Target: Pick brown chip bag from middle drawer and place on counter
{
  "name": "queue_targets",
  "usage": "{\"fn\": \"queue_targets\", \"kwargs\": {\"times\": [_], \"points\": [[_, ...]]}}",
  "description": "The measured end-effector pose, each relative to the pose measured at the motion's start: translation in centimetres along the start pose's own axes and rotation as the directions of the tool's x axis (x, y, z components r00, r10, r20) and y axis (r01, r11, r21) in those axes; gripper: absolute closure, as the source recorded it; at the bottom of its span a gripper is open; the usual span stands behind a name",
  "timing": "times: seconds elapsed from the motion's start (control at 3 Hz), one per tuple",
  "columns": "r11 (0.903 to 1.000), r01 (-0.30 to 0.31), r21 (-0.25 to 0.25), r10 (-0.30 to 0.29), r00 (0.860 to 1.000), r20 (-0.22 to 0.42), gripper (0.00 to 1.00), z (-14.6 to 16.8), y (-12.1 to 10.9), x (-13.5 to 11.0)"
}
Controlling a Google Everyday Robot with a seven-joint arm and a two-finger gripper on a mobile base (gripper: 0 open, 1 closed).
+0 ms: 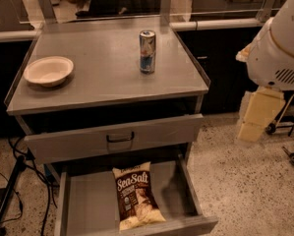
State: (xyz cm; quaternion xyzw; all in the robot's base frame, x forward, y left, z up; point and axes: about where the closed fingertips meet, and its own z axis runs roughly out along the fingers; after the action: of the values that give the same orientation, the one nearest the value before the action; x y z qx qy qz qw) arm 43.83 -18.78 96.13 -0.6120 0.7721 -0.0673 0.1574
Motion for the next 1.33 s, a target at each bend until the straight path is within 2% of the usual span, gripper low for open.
{"fn": "queue_targets", "kwargs": {"times": [0.33,0.67,1.0,1.33], "points": [[0.9991,0.006,-0.042,-0.006,1.0,0.005,0.0,1.5,1.1,-2.0],[0.9991,0.005,-0.041,-0.005,1.0,0.005,0.0,1.5,1.2,-2.0],[0.9981,0.029,-0.055,-0.029,1.0,0.002,0.0,2.2,2.8,-2.4],[0.9928,0.013,-0.119,-0.013,1.0,-0.001,0.0,5.6,6.0,-4.3]]}}
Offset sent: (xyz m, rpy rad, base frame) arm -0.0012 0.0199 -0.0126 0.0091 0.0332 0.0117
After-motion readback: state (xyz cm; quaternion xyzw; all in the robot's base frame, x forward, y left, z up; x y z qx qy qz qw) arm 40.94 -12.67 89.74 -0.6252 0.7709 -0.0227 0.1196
